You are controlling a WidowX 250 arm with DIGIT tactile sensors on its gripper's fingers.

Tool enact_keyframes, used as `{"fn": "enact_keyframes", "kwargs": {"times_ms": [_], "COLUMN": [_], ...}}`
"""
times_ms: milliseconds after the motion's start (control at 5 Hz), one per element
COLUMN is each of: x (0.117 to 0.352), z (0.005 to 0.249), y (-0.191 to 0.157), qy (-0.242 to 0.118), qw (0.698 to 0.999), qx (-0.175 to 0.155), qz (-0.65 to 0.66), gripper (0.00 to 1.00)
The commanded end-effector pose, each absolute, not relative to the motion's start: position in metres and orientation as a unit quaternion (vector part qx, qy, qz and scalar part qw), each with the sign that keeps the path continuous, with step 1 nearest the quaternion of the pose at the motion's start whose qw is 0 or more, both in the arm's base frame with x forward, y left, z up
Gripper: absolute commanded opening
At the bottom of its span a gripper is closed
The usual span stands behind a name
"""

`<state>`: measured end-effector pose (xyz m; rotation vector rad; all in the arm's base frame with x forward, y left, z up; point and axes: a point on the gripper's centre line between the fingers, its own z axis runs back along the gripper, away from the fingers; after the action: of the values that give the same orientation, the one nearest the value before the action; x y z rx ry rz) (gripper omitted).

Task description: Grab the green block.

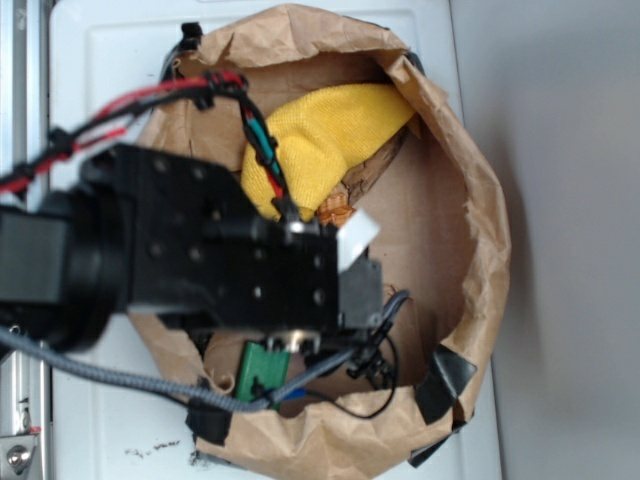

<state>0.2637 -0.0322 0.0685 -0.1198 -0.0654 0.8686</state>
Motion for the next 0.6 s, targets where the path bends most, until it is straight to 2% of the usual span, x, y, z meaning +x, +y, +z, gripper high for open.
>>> {"fn": "enact_keyframes", "kwargs": {"times_ms": [0,200,400], "x": [0.273,0.273,0.261], "z": [0.104,0.105,0.091], "y": [-0.007,-0.006,-0.013], "qy": [-0.069,-0.056,-0.042], "qw": [0.885,0.889,0.902], "qx": [-0.116,-0.121,-0.091], "qz": [0.445,0.439,0.42], "gripper": [0.0,1.0,1.0]}}
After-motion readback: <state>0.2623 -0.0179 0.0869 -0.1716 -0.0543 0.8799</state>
